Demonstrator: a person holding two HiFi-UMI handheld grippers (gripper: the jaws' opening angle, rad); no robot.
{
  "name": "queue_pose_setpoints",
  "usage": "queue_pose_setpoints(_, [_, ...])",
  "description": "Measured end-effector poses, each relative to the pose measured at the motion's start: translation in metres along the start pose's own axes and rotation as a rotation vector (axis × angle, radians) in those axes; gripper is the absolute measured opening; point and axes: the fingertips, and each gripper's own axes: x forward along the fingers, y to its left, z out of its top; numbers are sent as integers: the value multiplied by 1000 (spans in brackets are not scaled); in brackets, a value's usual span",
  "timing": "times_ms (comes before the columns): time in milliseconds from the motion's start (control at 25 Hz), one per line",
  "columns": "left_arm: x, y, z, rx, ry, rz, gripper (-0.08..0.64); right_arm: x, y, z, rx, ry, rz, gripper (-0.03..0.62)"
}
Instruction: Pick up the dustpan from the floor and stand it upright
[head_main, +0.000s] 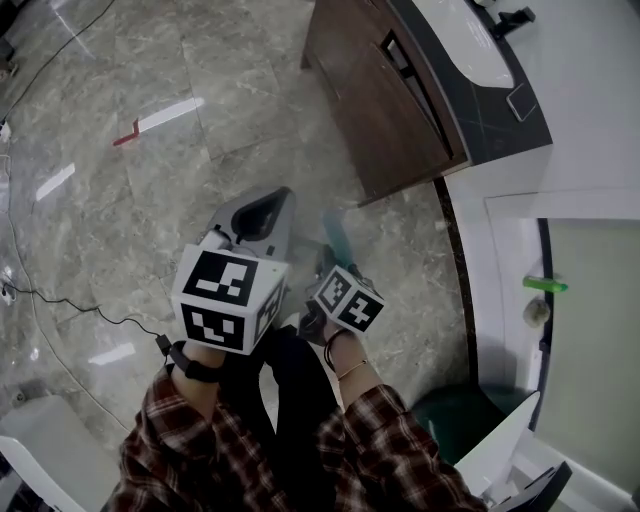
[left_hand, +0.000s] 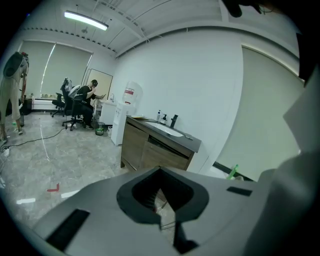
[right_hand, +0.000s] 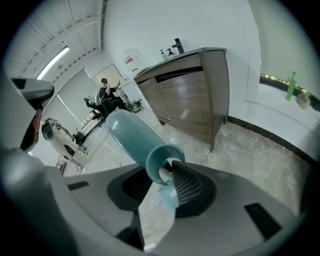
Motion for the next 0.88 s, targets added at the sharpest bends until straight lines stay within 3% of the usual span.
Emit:
queue_pose_setpoints(160, [-6,-2,0,-3,2,5,0,-7,4,-4,-26,23,10,117])
queue_pose_setpoints(400, [-12,-7,2,-22,-2,7,0,-24,7,-13,50,61,53,137])
queue_pose_setpoints(640, [-30,-4,21,-33,-25,17,0,-54,42,-12,-40,92,115,137])
queue_pose_setpoints(880, [-63,-17,53,-40,-75,13,0,-109,105,26,-132,51,318,135])
